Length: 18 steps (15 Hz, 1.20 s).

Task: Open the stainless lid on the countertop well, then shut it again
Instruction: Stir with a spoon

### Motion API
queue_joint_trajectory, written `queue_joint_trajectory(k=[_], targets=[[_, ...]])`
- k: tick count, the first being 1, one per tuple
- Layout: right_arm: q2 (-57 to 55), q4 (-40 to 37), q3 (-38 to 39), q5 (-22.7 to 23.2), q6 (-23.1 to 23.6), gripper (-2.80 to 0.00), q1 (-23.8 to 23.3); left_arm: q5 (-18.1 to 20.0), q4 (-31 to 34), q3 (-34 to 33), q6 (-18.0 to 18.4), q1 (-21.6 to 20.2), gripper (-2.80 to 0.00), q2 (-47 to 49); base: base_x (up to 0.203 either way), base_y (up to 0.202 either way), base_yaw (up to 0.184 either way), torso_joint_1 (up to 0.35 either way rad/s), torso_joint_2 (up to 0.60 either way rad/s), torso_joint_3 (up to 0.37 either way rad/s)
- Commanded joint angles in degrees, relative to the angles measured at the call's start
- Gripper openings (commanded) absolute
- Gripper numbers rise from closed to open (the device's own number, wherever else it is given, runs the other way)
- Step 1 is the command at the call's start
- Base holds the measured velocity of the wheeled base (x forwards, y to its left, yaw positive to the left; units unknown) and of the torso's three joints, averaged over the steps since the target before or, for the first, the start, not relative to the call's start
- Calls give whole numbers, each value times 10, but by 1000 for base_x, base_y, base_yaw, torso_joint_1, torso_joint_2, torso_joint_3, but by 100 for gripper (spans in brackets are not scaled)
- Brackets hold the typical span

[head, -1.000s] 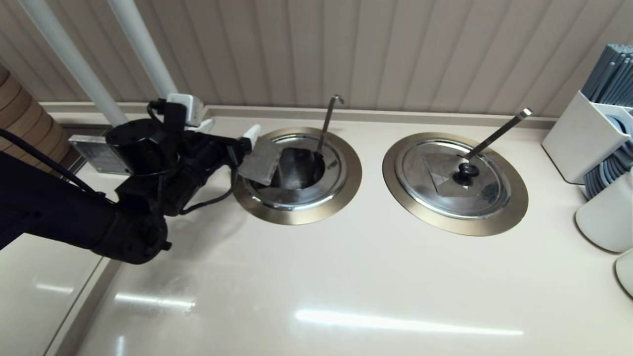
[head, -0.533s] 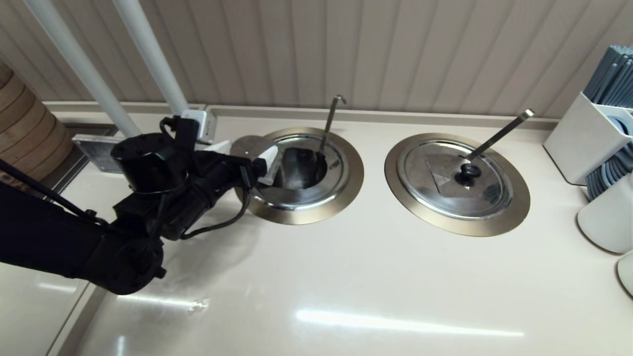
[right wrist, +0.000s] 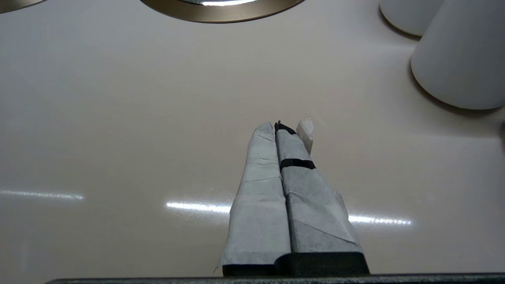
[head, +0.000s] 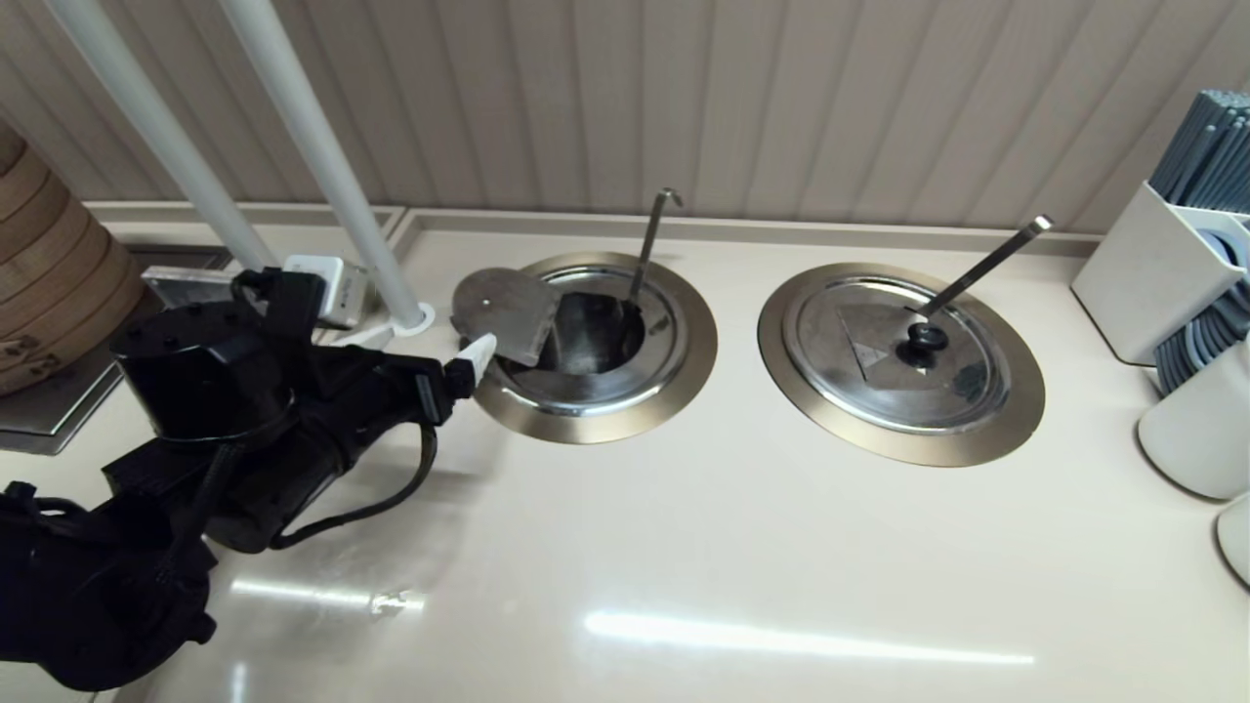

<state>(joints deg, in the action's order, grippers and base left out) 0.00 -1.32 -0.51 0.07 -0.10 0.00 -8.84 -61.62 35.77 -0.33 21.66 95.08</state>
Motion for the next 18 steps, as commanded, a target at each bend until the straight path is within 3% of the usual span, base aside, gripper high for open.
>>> queue_joint_trajectory(k=[1,5,9,11,15,17,18], targets=[[-1,-1,0,0,0,-280,0,-13,9,-14,0,0,0,-34,0,0,0,0,0,0],[-1,0,0,0,0,-280,0,-56,128,-15,1,0,0,-137,0,0,0,0,0,0],[-1,0,0,0,0,-280,0,-116,367,-15,0,0,0,-307,0,0,0,0,0,0],[-1,-1,0,0,0,-280,0,-134,447,-19,-10,0,0,-379,0,0,0,0,0,0],[-1,0,0,0,0,-280,0,-139,479,-22,-36,0,0,-365,0,0,0,0,0,0],[-1,0,0,0,0,-280,0,-132,480,-31,-79,6,0,-366,0,0,0,0,0,0],[-1,0,0,0,0,-280,0,-106,480,-29,-100,15,0,-363,0,0,0,0,0,0]])
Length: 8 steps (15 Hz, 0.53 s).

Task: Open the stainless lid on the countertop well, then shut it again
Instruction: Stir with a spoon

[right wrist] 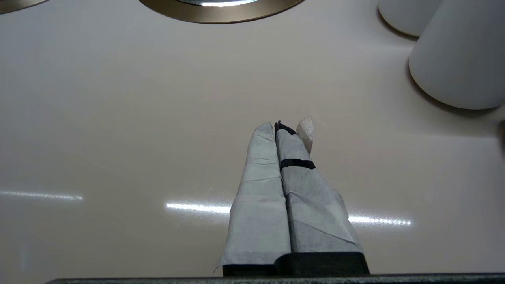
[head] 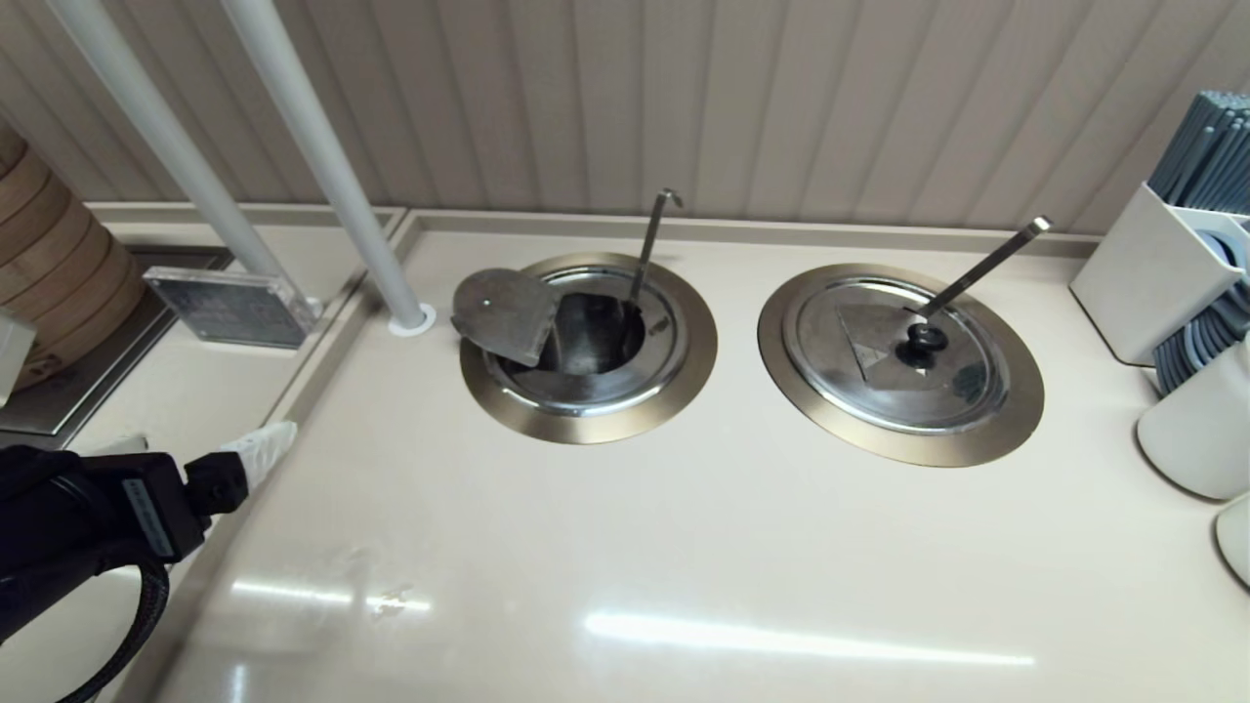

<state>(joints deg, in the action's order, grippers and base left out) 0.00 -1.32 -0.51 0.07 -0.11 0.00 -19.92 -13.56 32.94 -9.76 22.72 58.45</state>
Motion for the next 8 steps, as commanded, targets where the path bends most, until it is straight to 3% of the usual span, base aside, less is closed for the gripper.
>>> queue_joint_trajectory(k=[1,5,8], targets=[[-1,0,0,0,0,-280,0,32,-2,10,-18,16,0,12,0,0,0,0,0,0],[-1,0,0,0,0,-280,0,59,-3,144,-31,26,0,156,0,0,0,0,0,0],[-1,0,0,0,0,-280,0,62,-10,282,6,29,0,332,0,0,0,0,0,0]])
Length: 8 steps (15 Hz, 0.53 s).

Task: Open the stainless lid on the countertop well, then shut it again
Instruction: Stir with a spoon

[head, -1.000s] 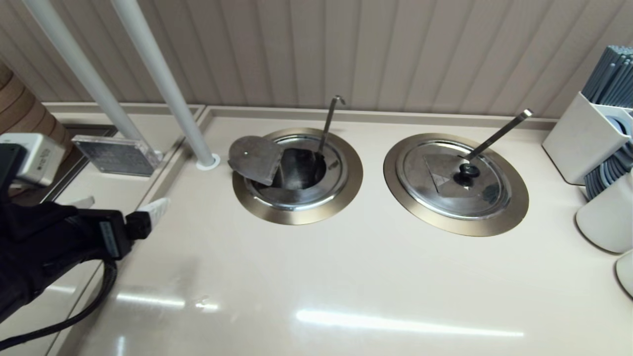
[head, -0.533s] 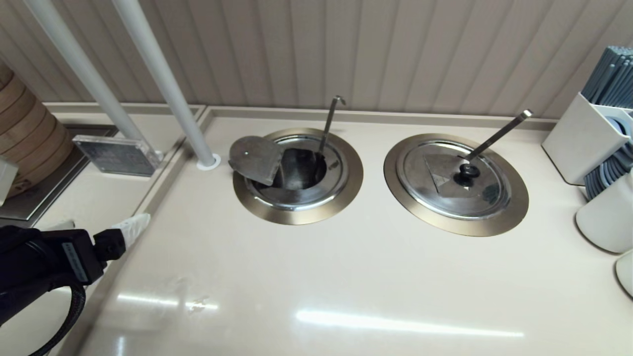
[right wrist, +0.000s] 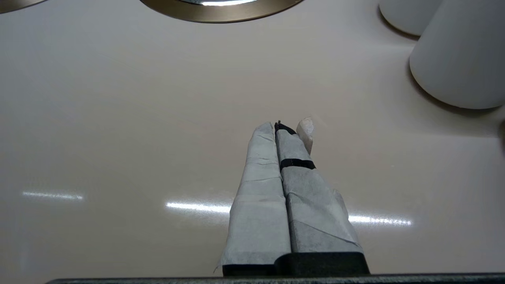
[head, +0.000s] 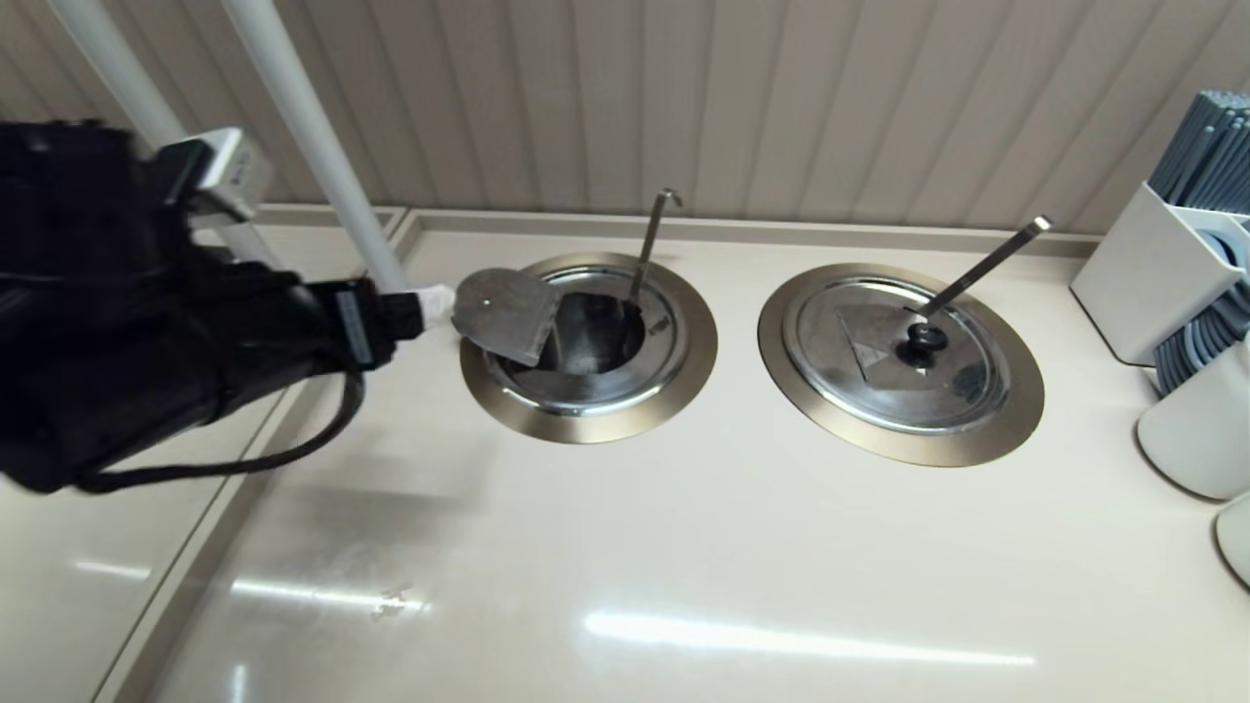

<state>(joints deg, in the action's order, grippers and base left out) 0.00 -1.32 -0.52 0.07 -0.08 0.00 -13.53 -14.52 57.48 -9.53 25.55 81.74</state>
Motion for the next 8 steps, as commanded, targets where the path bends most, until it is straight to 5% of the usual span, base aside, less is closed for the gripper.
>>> queue_joint_trajectory(k=[1,4,8], targets=[[-1,-1,0,0,0,-280,0,6,-14,80,28,2,0,160,0,0,0,0,0,0],[-1,-1,0,0,0,-280,0,45,-51,246,78,5,0,317,0,0,0,0,0,0],[-1,-1,0,0,0,-280,0,65,-53,457,98,7,0,459,0,0,0,0,0,0]])
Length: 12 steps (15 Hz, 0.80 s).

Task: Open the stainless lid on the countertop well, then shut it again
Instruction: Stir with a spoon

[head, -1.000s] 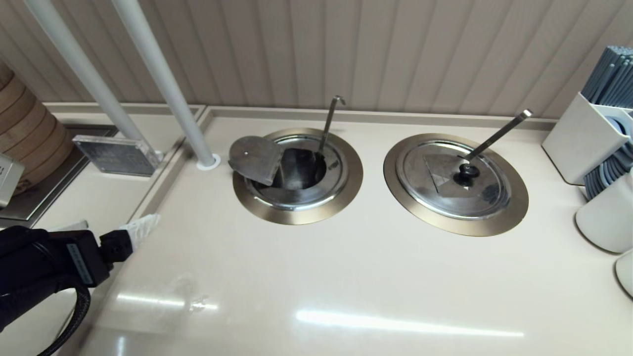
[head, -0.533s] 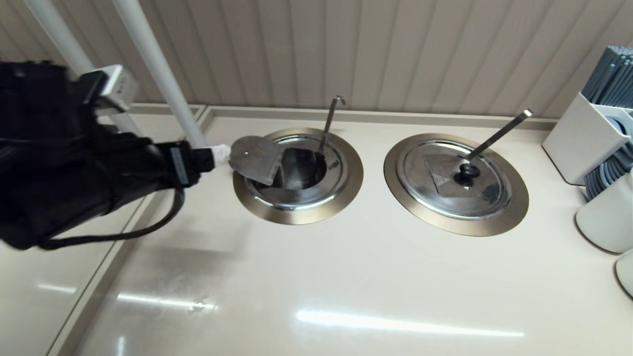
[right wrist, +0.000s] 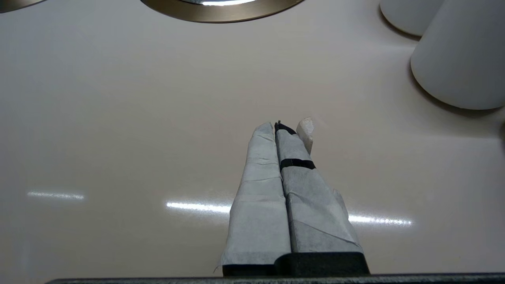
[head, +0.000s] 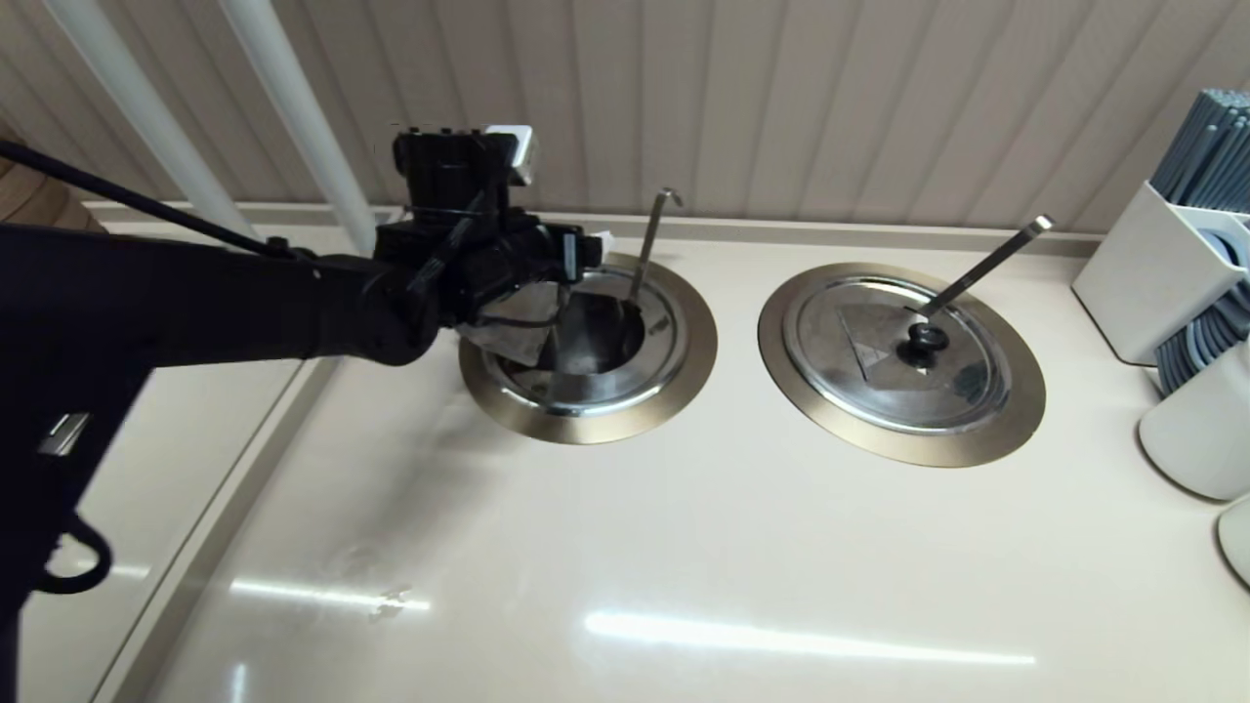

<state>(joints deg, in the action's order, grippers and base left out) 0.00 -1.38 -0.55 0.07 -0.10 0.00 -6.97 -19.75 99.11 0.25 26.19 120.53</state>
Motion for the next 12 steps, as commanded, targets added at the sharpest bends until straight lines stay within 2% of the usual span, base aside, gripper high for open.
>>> queue_joint_trajectory(k=[1,4,12], targets=[[-1,1,0,0,0,-280,0,2,4,78,2,1,0,101,0,0,0,0,0,0],[-1,0,0,0,0,-280,0,11,10,129,4,8,0,150,0,0,0,0,0,0],[-1,0,0,0,0,-280,0,45,-28,140,-10,14,0,170,0,0,0,0,0,0]])
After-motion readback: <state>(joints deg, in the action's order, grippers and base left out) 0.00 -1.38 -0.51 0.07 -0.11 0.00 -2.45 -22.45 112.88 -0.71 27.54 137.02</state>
